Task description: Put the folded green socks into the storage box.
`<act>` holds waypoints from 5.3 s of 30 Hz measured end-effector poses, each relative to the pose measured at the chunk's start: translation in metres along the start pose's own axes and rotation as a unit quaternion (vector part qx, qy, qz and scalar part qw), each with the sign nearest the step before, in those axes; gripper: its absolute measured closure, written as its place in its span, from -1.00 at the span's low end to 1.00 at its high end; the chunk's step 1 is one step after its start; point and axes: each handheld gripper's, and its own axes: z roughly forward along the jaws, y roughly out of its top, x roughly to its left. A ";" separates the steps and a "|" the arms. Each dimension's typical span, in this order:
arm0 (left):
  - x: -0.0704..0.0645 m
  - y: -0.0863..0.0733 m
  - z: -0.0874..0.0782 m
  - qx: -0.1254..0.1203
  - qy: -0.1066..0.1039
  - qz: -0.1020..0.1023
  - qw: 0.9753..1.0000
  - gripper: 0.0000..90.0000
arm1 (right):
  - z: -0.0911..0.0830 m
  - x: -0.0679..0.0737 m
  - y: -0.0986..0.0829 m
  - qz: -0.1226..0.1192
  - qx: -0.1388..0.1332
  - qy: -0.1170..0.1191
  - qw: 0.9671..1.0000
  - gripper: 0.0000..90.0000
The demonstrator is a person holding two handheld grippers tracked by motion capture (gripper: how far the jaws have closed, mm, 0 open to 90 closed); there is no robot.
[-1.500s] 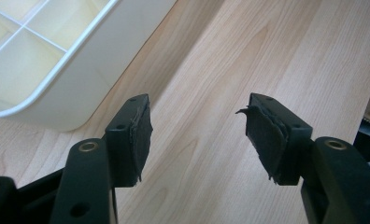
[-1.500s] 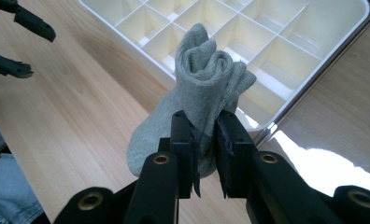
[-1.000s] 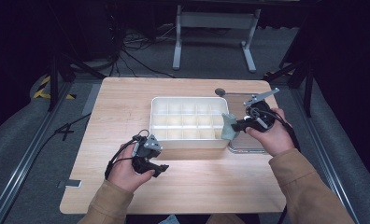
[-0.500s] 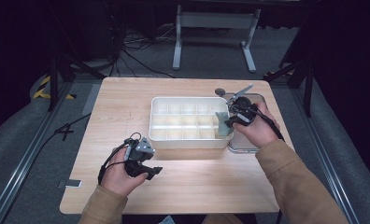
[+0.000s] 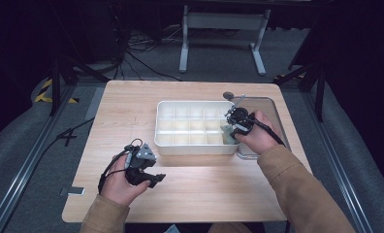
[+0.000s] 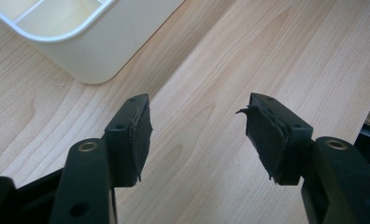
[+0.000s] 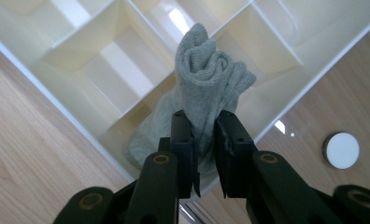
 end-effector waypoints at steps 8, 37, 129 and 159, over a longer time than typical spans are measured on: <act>0.000 0.002 0.001 -0.001 -0.002 0.003 1.000 -0.09 | 0.011 0.005 0.002 0.002 0.017 0.010 1.000 0.75; -0.001 0.004 0.005 0.007 -0.001 0.009 1.000 -0.12 | -0.002 0.000 -0.003 0.045 -0.037 0.060 0.996 0.08; -0.021 0.006 0.004 0.016 -0.017 0.047 0.999 -0.26 | -0.031 0.073 -0.109 -0.062 -0.268 0.171 0.946 0.12; -0.003 -0.007 0.022 -0.003 -0.013 0.034 0.999 -0.58 | 0.041 0.094 -0.134 -0.066 -0.238 0.162 0.955 -0.47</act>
